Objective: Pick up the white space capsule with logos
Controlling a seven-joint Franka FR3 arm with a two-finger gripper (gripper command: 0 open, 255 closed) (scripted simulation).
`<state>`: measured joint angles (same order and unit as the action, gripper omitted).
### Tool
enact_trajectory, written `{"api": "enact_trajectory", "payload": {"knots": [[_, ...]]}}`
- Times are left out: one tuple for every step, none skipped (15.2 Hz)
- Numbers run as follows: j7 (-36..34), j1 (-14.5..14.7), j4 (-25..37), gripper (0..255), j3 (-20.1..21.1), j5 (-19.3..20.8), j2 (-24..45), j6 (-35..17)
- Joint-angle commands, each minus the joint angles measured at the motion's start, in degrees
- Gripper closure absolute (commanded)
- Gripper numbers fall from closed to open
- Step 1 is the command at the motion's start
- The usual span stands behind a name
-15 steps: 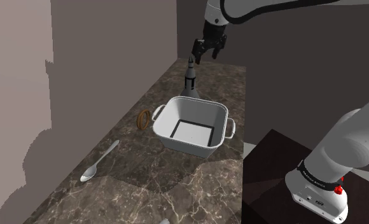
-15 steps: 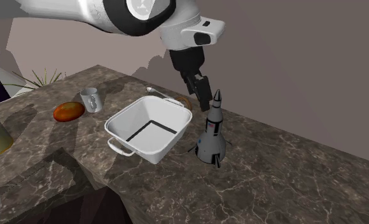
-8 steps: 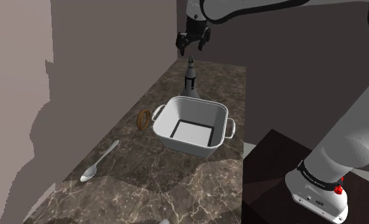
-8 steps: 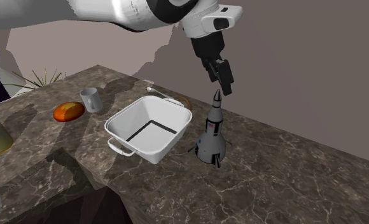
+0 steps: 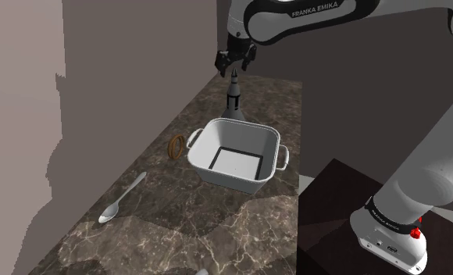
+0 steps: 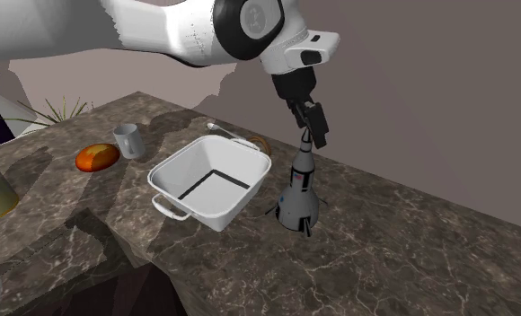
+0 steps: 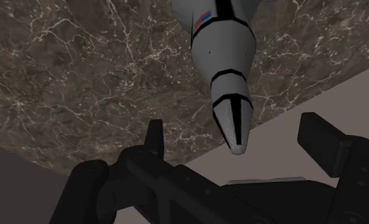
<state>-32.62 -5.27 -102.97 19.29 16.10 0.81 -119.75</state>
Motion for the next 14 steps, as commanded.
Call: {"api": "enact_trajectory", "payload": {"knots": [[-0.13,0.02,-0.25,255,0.01,0.08,0.04,-0.29],[-0.14,0.02,-0.25,255,0.02,0.08,0.04,-0.29],[-0.14,0.02,-0.24,255,0.02,0.08,0.05,-0.29],[-0.15,0.03,-0.24,255,0.02,0.08,0.05,-0.28],[-0.16,0.03,-0.25,255,0.03,0.08,0.03,-0.28],[-0.15,0.03,-0.24,255,0.02,0.08,0.04,-0.27],[-0.15,0.03,-0.24,255,0.02,0.08,0.04,-0.28],[-0.15,0.03,-0.23,255,0.02,0.08,0.03,-0.27],[-0.14,0.03,-0.24,255,0.02,0.07,0.02,-0.26],[-0.1,0.0,-0.22,255,0.0,0.08,0.08,-0.31],[0.11,0.01,0.5,255,0.01,-0.05,0.05,0.42],[0.31,0.03,1.24,255,0.03,-0.15,0.03,1.16],[0.5,0.05,2.0,255,0.05,-0.25,0.03,1.9],[0.69,0.07,2.77,255,0.07,-0.35,0.04,2.64]]}}
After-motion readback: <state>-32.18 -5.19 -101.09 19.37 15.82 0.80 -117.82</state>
